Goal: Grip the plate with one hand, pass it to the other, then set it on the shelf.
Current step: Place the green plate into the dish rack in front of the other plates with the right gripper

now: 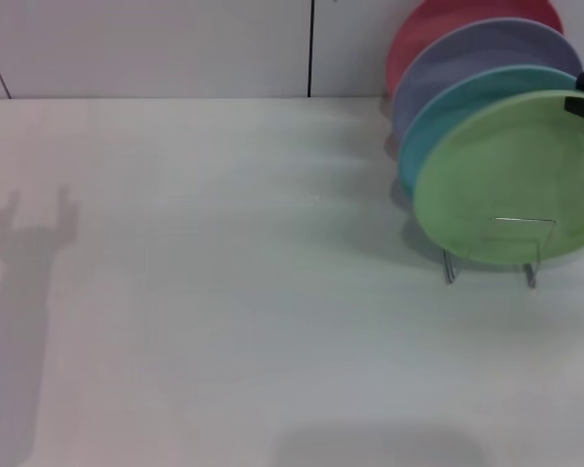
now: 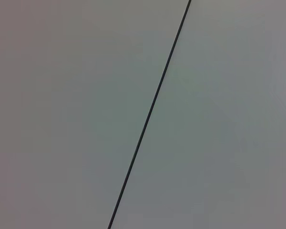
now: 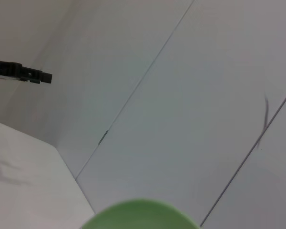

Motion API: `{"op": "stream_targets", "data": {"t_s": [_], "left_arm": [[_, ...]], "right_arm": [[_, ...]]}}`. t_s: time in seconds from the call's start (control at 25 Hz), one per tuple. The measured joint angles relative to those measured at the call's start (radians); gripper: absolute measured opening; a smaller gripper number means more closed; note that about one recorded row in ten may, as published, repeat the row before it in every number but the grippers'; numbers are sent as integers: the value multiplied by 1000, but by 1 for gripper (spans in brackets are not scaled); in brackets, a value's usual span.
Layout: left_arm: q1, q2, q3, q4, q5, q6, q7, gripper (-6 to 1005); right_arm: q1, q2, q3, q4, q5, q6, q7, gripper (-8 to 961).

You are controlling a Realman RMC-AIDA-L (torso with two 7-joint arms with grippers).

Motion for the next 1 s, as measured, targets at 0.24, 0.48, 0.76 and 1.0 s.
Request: {"op": "stream_targets", "data": {"t_s": [0.24,0.48,0.76,1.0], "left_arm": [[1,0,0,0,0,-4,-1,667],[2,0,1,-7,0,-15,-2,667],[6,1,2,-12,2,-26,-2,667],[11,2,3,-12,2,-29,-3,667]], "right_arm": [[2,5,0,-11,4,8,1,227],[-1,15,0,-25,6,-18,1,289],[-13,69,-6,-137,40,-93,27,289],[-36,79,-17,-182,97,-193,95,288]]}}
